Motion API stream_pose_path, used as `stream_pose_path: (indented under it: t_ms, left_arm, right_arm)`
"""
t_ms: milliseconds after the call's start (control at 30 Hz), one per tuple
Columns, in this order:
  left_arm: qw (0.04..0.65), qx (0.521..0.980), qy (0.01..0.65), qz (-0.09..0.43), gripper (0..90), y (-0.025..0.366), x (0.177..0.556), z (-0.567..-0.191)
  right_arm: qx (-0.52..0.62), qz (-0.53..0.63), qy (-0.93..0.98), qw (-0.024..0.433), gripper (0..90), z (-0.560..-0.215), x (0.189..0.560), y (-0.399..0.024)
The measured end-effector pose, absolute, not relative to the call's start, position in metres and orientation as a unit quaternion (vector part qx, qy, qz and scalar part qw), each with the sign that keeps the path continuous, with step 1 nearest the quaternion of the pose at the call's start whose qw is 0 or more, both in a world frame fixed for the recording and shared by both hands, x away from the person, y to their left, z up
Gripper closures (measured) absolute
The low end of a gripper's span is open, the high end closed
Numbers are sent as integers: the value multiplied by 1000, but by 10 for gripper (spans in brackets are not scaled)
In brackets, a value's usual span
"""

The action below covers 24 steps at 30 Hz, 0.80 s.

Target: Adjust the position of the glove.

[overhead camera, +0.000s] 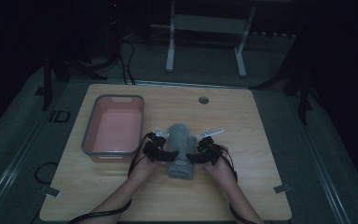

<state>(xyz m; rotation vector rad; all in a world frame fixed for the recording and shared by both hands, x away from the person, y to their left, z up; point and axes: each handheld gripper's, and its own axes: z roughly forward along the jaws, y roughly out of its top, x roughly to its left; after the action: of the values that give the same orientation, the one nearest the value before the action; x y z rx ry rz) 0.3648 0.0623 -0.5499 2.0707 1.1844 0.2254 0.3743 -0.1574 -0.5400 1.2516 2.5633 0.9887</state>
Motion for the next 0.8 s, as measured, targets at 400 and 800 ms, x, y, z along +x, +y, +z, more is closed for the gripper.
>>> stream_pose_path:
  t_ms: [400,800]
  left_arm:
    - [394,809,437,10,597,62,377,-559]
    - [394,814,426,33,802,55,371,-548]
  right_arm:
    - [372,341,863,28,696,-544,377,-155]
    - [354,346,864,90,801,-539,364,-150]
